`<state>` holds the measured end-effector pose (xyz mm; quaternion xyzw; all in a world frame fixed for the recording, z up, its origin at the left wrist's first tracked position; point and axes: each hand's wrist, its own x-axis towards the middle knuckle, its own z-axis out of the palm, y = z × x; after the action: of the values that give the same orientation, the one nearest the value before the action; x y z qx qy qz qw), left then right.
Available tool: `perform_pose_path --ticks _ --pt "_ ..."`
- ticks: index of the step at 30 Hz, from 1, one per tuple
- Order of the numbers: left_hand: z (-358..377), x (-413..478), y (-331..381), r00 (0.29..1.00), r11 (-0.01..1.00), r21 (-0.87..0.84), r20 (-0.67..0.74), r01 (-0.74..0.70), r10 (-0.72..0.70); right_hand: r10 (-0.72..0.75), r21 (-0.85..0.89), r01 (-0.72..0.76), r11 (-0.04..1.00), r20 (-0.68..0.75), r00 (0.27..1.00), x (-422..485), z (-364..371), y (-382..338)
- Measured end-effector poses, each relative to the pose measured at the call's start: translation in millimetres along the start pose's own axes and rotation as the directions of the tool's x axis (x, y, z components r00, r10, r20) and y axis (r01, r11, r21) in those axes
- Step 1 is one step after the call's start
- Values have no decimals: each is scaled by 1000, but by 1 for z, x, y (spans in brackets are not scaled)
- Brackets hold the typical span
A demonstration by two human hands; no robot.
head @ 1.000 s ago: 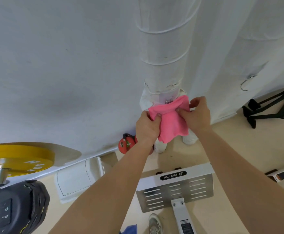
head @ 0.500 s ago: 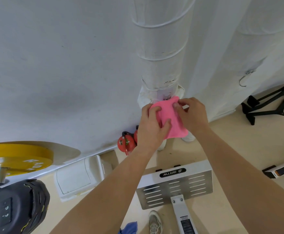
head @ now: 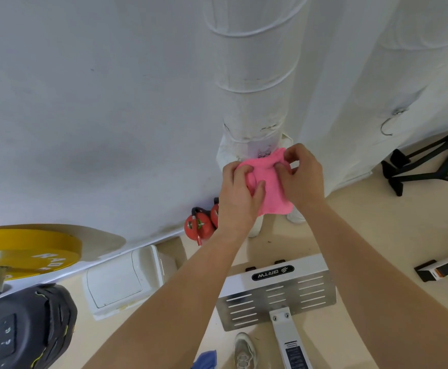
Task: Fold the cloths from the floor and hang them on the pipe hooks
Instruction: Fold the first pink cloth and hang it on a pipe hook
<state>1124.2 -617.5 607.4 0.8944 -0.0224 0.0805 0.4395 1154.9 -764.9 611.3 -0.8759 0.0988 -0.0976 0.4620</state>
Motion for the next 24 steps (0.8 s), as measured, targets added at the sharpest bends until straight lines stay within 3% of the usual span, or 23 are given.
perform_pose_path --ticks 4,7,10,14,16,19,24 --pt "4 -8 -5 998 999 13 37 41 -42 122 -87 -117 989 51 991 -3 -4 7" --pt "3 -9 -8 998 990 137 59 -13 5 145 -183 -120 976 127 981 -11 -4 6" --pt "1 -11 -12 992 950 294 102 -106 79 127 -88 -113 990 169 977 -24 -8 4" --pt "-2 -11 -15 978 861 465 84 -208 191 72 219 -131 967 257 964 -38 -18 11" --pt "-2 -10 -15 968 820 518 70 -243 242 -18 152 -34 988 329 944 -38 -19 16" --pt "-1 -9 -15 952 853 422 112 -305 285 -60 -73 99 992 412 909 -32 -16 20" --pt "-8 -11 -12 964 956 177 172 -235 205 -127 -246 235 940 387 913 -22 -14 16"
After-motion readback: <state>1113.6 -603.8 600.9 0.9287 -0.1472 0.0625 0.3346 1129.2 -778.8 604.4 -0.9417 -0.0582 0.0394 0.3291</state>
